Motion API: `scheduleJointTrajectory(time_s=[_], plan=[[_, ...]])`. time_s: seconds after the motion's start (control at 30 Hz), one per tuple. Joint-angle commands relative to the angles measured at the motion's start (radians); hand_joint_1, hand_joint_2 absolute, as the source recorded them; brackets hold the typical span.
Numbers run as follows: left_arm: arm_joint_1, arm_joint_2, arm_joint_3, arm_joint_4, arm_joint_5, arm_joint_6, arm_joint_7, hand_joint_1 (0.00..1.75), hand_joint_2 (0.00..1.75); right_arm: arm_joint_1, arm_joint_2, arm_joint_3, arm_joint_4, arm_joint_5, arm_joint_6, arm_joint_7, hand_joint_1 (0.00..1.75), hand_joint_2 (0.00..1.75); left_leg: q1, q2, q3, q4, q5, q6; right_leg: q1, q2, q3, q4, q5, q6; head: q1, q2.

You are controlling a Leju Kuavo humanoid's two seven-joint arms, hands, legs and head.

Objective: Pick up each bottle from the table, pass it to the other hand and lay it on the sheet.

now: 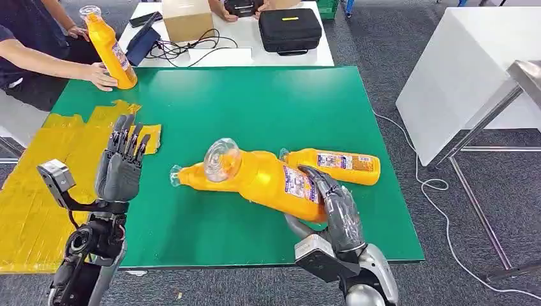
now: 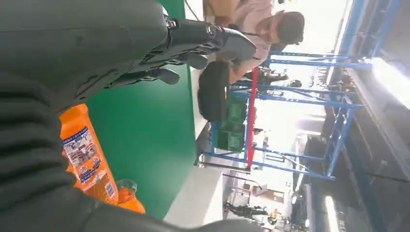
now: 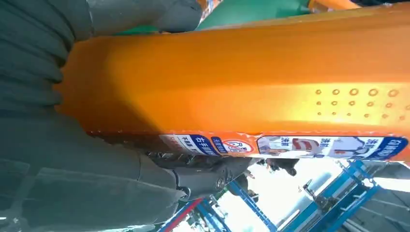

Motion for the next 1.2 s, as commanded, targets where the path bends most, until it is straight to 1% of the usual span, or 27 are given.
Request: scheduleJointTrajectory(time_s=[0.03, 0.07, 0.13, 0.17, 0.2, 0.23, 0.27, 0.3, 0.33, 0.4, 0.43, 0.5, 0.57, 0.67, 0.73, 0.77, 0.8, 0.83, 0.87, 0.9, 0.97, 1.0, 1.07, 1.1, 1.13, 1.17, 1.2], plan=[[0.013, -0.042, 0.035, -0.05, 0.005, -0.007, 0.01, 0.0, 1.75, -0.161, -0.019, -0.04, 0.141, -0.058, 0.003, -0.013, 1.75, 1.75, 0.0, 0.002, 0.002, 0.0, -0.001, 0.001, 0.0, 0.001, 0.002, 0.0, 0.0, 0.0, 0.0, 0.0], [0.008, -0.043, 0.028, -0.051, 0.01, -0.007, 0.014, 0.0, 1.75, -0.185, -0.019, -0.038, 0.171, -0.058, -0.009, -0.009, 1.75, 1.75, -0.001, 0.003, 0.005, 0.0, -0.002, 0.001, 0.0, 0.001, 0.005, 0.0, -0.001, 0.0, 0.0, 0.0], [-0.015, -0.051, 0.005, -0.052, 0.026, -0.01, 0.027, 0.0, 1.75, -0.256, -0.006, -0.034, 0.261, -0.091, -0.012, 0.016, 1.75, 1.75, 0.0, 0.002, 0.003, 0.0, 0.0, 0.001, 0.0, 0.001, 0.003, -0.001, 0.0, 0.0, 0.0, 0.0], [-0.025, -0.054, -0.006, -0.053, 0.031, -0.01, 0.032, 0.0, 1.75, -0.288, 0.0, -0.031, 0.301, -0.098, -0.017, 0.025, 1.75, 1.75, 0.0, 0.002, 0.004, 0.0, -0.001, 0.001, 0.0, 0.0, 0.004, -0.001, 0.0, 0.0, 0.0, 0.0], [-0.046, -0.061, -0.027, -0.049, 0.037, -0.008, 0.04, 0.0, 1.75, -0.34, 0.016, -0.033, 0.366, -0.11, -0.028, 0.048, 1.75, 1.75, 0.0, 0.002, 0.003, 0.0, 0.0, 0.001, 0.0, 0.0, 0.003, 0.0, 0.001, 0.0, 0.0, 0.0], [-0.061, -0.066, -0.044, -0.044, 0.043, -0.002, 0.05, 0.0, 1.75, -0.382, 0.031, -0.034, 0.423, -0.129, -0.024, 0.063, 1.75, 1.75, -0.001, 0.002, 0.008, 0.0, -0.001, 0.002, -0.001, 0.0, 0.007, 0.0, -0.001, 0.0, 0.0, 0.0], [-0.08, -0.07, -0.063, -0.037, 0.054, 0.0, 0.062, 0.0, 1.75, -0.424, 0.044, -0.037, 0.48, -0.17, -0.004, 0.073, 1.75, 1.75, 0.0, 0.001, 0.003, 0.0, 0.001, 0.002, 0.0, 0.0, 0.003, -0.001, 0.002, 0.001, 0.0, 0.0], [-0.092, -0.078, -0.075, -0.033, 0.067, 0.005, 0.065, 0.0, 1.75, -0.462, 0.053, -0.032, 0.531, -0.178, -0.001, 0.081, 1.75, 1.75, -0.001, 0.001, 0.001, 0.0, 0.002, 0.002, 0.0, 0.0, 0.001, 0.0, 0.003, 0.002, 0.0, 0.0], [-0.101, -0.085, -0.088, -0.033, 0.075, 0.006, 0.067, 0.0, 1.75, -0.501, 0.069, -0.028, 0.586, -0.175, -0.013, 0.088, 1.75, 1.75, -0.001, 0.001, 0.003, 0.0, 0.002, 0.002, 0.0, -0.001, 0.003, 0.0, 0.003, 0.002, 0.0, 0.0], [-0.114, -0.099, -0.112, -0.037, 0.09, 0.012, 0.075, 0.0, 1.75, -0.555, 0.098, -0.014, 0.663, -0.18, -0.025, 0.091, 1.75, 1.75, 0.0, 0.001, 0.001, 0.0, 0.003, 0.002, 0.0, 0.0, 0.001, 0.0, 0.004, 0.003, 0.0, 0.0], [-0.116, -0.103, -0.115, -0.038, 0.091, 0.015, 0.077, 0.0, 1.75, -0.56, 0.103, -0.011, 0.668, -0.179, -0.029, 0.092, 1.75, 1.75, -0.001, 0.002, 0.002, 0.0, 0.003, 0.002, -0.001, 0.0, 0.002, 0.001, 0.004, 0.003, 0.0, 0.0], [-0.115, -0.103, -0.117, -0.039, 0.091, 0.017, 0.078, 0.0, 1.75, -0.561, 0.112, -0.005, 0.673, -0.178, -0.033, 0.093, 1.75, 1.75, 0.0, 0.001, 0.001, 0.0, 0.003, 0.001, 0.0, 0.0, 0.002, 0.0, 0.004, 0.003, 0.0, 0.0], [-0.123, -0.114, -0.126, -0.039, 0.103, 0.016, 0.081, 0.0, 1.75, -0.573, 0.128, 0.031, 0.697, -0.163, -0.029, 0.101, 1.75, 1.75, 0.0, 0.001, 0.002, 0.0, 0.003, 0.001, 0.0, -0.001, 0.003, 0.0, 0.004, 0.003, 0.0, 0.0], [-0.14, -0.138, -0.135, -0.03, 0.115, 0.028, 0.097, 0.0, 1.75, -0.602, 0.184, 0.115, 0.764, -0.087, -0.051, 0.14, 1.75, 1.75, 0.0, 0.002, 0.002, 0.0, 0.003, 0.001, 0.0, 0.0, 0.002, 0.001, 0.003, 0.003, 0.0, 0.0], [-0.147, -0.145, -0.136, -0.026, 0.116, 0.034, 0.101, 0.0, 1.75, -0.628, 0.217, 0.147, 0.81, -0.088, -0.063, 0.159, 1.75, 1.75, -0.001, 0.004, 0.006, 0.0, 0.001, 0.001, 0.0, 0.002, 0.005, 0.002, 0.002, 0.003, 0.0, 0.0], [-0.148, -0.146, -0.136, -0.027, 0.117, 0.035, 0.101, 0.0, 1.75, -0.63, 0.221, 0.149, 0.812, -0.087, -0.064, 0.159, 1.75, 1.75, -0.001, 0.003, 0.001, 0.001, 0.003, 0.001, 0.0, 0.002, 0.0, 0.001, 0.004, 0.003, 0.0, 0.0], [-0.148, -0.148, -0.133, -0.027, 0.118, 0.036, 0.101, 0.0, 1.75, -0.637, 0.223, 0.155, 0.82, -0.086, -0.063, 0.159, 1.75, 1.75, -0.001, 0.003, 0.004, 0.001, 0.001, 0.001, 0.0, 0.001, 0.003, 0.002, 0.002, 0.003, 0.0, 0.0], [-0.151, -0.157, -0.131, -0.028, 0.122, 0.039, 0.105, 0.0, 1.75, -0.645, 0.229, 0.164, 0.829, -0.08, -0.064, 0.16, 1.75, 1.75, 0.0, 0.002, 0.001, 0.0, 0.003, 0.001, 0.0, 0.0, 0.001, 0.001, 0.003, 0.003, 0.0, 0.0], [-0.156, -0.166, -0.132, -0.03, 0.125, 0.042, 0.113, 0.0, 1.75, -0.652, 0.241, 0.172, 0.835, -0.08, -0.059, 0.161, 1.75, 1.75, 0.0, 0.001, 0.0, 0.0, 0.003, 0.001, 0.0, 0.0, 0.0, 0.001, 0.003, 0.003, 0.0, 0.0], [-0.164, -0.178, -0.135, -0.033, 0.124, 0.048, 0.126, 0.0, 1.75, -0.661, 0.255, 0.187, 0.842, -0.075, -0.055, 0.162, 1.75, 1.75, 0.0, 0.001, 0.002, 0.001, 0.002, 0.001, 0.0, -0.001, 0.002, 0.002, 0.002, 0.003, 0.0, 0.0], [-0.174, -0.187, -0.134, -0.033, 0.116, 0.06, 0.137, 0.0, 1.75, -0.67, 0.279, 0.215, 0.85, -0.068, -0.05, 0.169, 1.75, 1.75, 0.0, 0.001, -0.001, 0.001, 0.003, 0.001, 0.0, -0.001, -0.001, 0.002, 0.003, 0.003, 0.0, 0.0], [-0.183, -0.187, -0.13, -0.026, 0.111, 0.067, 0.138, 0.0, 1.75, -0.674, 0.28, 0.256, 0.843, -0.081, -0.053, 0.182, 1.75, 1.75, 0.0, 0.001, 0.0, 0.001, 0.003, 0.002, 0.0, -0.001, 0.0, 0.002, 0.002, 0.003, 0.0, 0.0], [-0.216, -0.167, -0.126, 0.011, 0.112, 0.076, 0.136, 0.0, 1.75, -0.693, 0.28, 0.34, 0.849, -0.131, -0.062, 0.198, 1.75, 1.75, 0.0, 0.001, -0.002, 0.001, 0.004, 0.001, 0.0, 0.0, -0.002, 0.001, 0.004, 0.003, 0.0, 0.0], [-0.234, -0.155, -0.118, 0.035, 0.122, 0.081, 0.133, 0.0, 1.75, -0.719, 0.28, 0.415, 0.869, -0.154, -0.092, 0.209, 1.75, 1.75, 0.0, 0.002, 0.0, 0.001, 0.003, 0.001, 0.0, 0.0, 0.0, 0.002, 0.003, 0.003, 0.0, 0.0], [-0.238, -0.151, -0.111, 0.043, 0.127, 0.08, 0.131, 0.0, 1.75, -0.727, 0.28, 0.446, 0.871, -0.176, -0.111, 0.221, 1.75, 1.75, -0.001, 0.002, 0.0, 0.001, 0.003, 0.001, 0.0, 0.0, -0.001, 0.002, 0.003, 0.003, 0.0, 0.0], [-0.238, -0.151, -0.111, 0.043, 0.127, 0.08, 0.131, 0.0, 1.75, -0.727, 0.28, 0.446, 0.871, -0.176, -0.111, 0.221, 1.75, 1.75, -0.001, 0.003, 0.002, 0.001, 0.002, 0.001, 0.0, 0.0, 0.001, 0.002, 0.002, 0.003, 0.0, 0.0], [-0.238, -0.151, -0.111, 0.043, 0.127, 0.08, 0.131, 0.0, 1.75, -0.727, 0.28, 0.446, 0.871, -0.176, -0.111, 0.221, 1.75, 1.75, 0.0, 0.002, 0.0, 0.0, 0.003, 0.001, 0.0, 0.0, 0.0, 0.002, 0.003, 0.003, 0.0, 0.0]])
